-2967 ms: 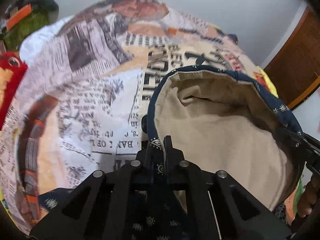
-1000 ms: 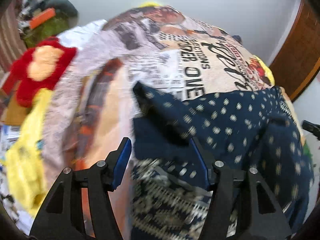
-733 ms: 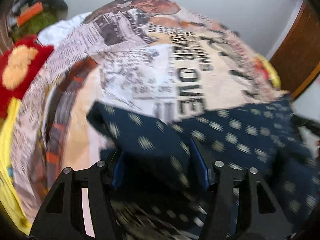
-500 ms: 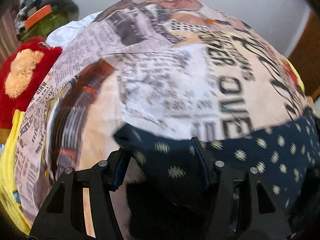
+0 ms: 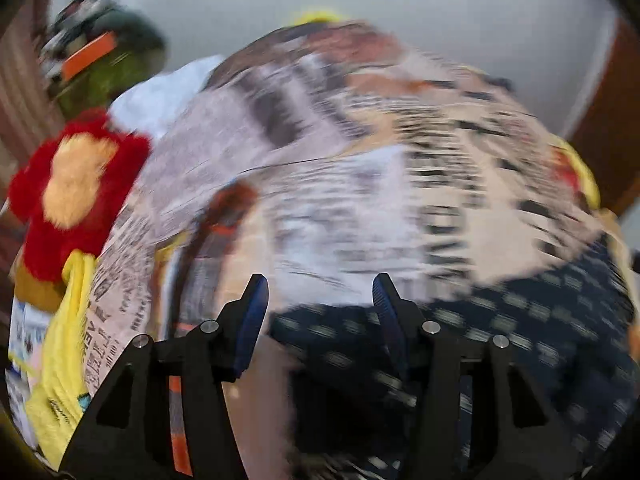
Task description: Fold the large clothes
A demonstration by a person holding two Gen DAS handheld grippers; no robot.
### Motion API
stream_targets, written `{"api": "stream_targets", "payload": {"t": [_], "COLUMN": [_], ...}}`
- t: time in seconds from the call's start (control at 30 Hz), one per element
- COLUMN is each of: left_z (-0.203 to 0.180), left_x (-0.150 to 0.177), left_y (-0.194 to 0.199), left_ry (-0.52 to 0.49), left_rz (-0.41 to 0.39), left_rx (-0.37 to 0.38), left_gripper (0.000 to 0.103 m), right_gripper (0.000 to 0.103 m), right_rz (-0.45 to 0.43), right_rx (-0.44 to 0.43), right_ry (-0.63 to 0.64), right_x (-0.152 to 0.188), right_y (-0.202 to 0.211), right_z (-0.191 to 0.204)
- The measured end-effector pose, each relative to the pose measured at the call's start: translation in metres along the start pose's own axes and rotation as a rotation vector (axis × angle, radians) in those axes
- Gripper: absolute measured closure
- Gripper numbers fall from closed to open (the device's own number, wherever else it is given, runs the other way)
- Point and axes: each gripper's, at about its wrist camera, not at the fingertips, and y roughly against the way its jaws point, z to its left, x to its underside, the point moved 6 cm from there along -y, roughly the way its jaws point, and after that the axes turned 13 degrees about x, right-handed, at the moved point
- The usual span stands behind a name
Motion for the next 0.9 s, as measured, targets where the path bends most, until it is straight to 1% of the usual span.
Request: {"api": "stream_targets", "payload": {"t": [0.03, 0.1, 0.13, 0.17, 0.23, 0.3, 0.4, 0.5, 0.57, 0.67, 0.77, 0.9], "left_z": [-0.013, -0.045, -0.065, -0.079, -0.112, -0.134, -0.165, -0.178, -0.180, -0.179, -0.173, -0.164], "left_x": [-0.001, 0.002, 0.005, 0.009, 0.023, 0.038, 0.074, 0.108, 0.128, 0.158, 0.168, 0.156], "left_y": [0.003, 0.013, 0.017, 0.020, 0.022, 0.020, 0.020, 0.024, 0.028, 0.028, 0.040, 0.065], "left_ry": [-0.021, -0.072, -0.098, -0.113, -0.151, -0.195, -0.291, -0.355, -0.371, -0.359, -0.339, -0.306], "left_rz": [0.001, -0.002, 0.000, 0.005, 0.038, 0.075, 0.123, 0.168, 0.188, 0.240, 0.223, 0.150], "left_rx": [0.021, 0.080, 0.129, 0.161, 0.237, 0.266, 0.259, 0.260, 0.259, 0.270, 0.265, 0.242], "left_gripper": [0.045, 0.035, 0.033, 0.030, 0.030, 0.030, 0.030, 0.030, 0.030, 0.029, 0.028, 0.028], "right_gripper": [0.091, 0.091, 0.091, 0.091, 0.091, 0.091, 0.091, 0.091, 0.091, 0.091, 0.091, 0.091], "right_rz": [0.002, 0.011, 0.019, 0.026, 0.039, 0.053, 0.095, 0.107, 0.109, 0.096, 0.101, 0.056], "right_rx": [-0.039, -0.098, -0.141, -0.170, -0.223, -0.239, -0.203, -0.147, -0.130, -0.130, -0.112, -0.130], "right_ry": [0.004, 0.010, 0.018, 0.026, 0.051, 0.078, 0.170, 0.248, 0.270, 0.265, 0.239, 0.224], "right_x": [0.000, 0.004, 0.009, 0.014, 0.027, 0.044, 0.081, 0.111, 0.129, 0.140, 0.140, 0.134], "right_y": [0.008, 0.020, 0.027, 0.032, 0.043, 0.050, 0.051, 0.051, 0.054, 0.063, 0.074, 0.088], "right_z": [0.011, 0.028, 0.040, 0.049, 0.070, 0.083, 0.100, 0.100, 0.096, 0.088, 0.084, 0.088]}}
